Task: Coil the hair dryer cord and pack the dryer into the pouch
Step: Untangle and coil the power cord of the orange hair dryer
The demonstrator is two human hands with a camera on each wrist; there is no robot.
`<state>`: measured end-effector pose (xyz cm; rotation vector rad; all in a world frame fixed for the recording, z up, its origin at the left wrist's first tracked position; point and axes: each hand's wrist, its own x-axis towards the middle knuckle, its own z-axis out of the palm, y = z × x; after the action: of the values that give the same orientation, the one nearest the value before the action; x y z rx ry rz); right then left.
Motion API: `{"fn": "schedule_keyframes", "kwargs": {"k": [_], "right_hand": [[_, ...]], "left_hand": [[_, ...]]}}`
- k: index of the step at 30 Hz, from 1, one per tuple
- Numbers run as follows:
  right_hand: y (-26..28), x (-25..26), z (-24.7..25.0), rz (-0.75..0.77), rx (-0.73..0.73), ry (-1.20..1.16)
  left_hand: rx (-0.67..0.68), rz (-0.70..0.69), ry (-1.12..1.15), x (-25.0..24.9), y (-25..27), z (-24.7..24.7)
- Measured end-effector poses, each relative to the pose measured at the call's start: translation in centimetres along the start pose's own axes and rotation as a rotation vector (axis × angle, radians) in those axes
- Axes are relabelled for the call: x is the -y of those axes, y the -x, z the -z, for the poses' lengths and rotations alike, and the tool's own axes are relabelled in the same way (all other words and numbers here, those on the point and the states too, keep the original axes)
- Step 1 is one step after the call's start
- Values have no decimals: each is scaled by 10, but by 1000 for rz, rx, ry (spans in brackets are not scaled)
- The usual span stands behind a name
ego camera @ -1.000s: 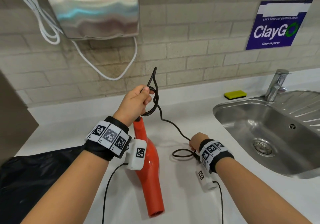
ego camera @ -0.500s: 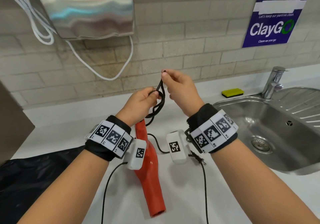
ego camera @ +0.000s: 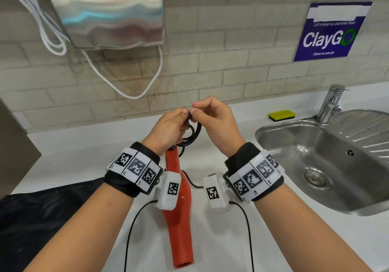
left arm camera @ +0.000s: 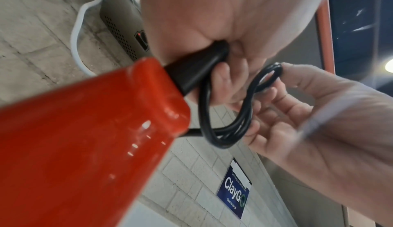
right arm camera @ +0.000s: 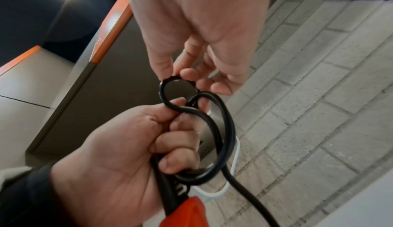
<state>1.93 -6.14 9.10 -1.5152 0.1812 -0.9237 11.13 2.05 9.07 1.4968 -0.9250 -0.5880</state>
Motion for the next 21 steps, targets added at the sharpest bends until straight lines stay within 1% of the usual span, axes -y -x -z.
{"fn": "schedule_keyframes", "kwargs": {"k": [2,4,6,9,13,18,19,20,21], "right_hand": [[-4,1,2,-76,-9,-44],[-6,1,7,-125,30,-54],[-3,0,11,-107,84,-10],[2,-4,11,-46,116,35],[2,-6,7,24,105,136],[4,-12,1,44,43,186],[5,-14,2,24,65,210],[4,-17,5,-13,123,240],[3,-22,8,-54,220,274]], "left_hand": [[9,-1,20,0,1,0],[10,11,53,0,1,1],[19,35,79,-1,1,5],[59,41,33,-3,1,9],[35,4,-49,-8,6,1],[12,9,-20,-7,5,-2],[20,5,-24,-5,5,0],[33,-4,-28,-5,5,1],[51,-16,-34,-4,6,2]]}}
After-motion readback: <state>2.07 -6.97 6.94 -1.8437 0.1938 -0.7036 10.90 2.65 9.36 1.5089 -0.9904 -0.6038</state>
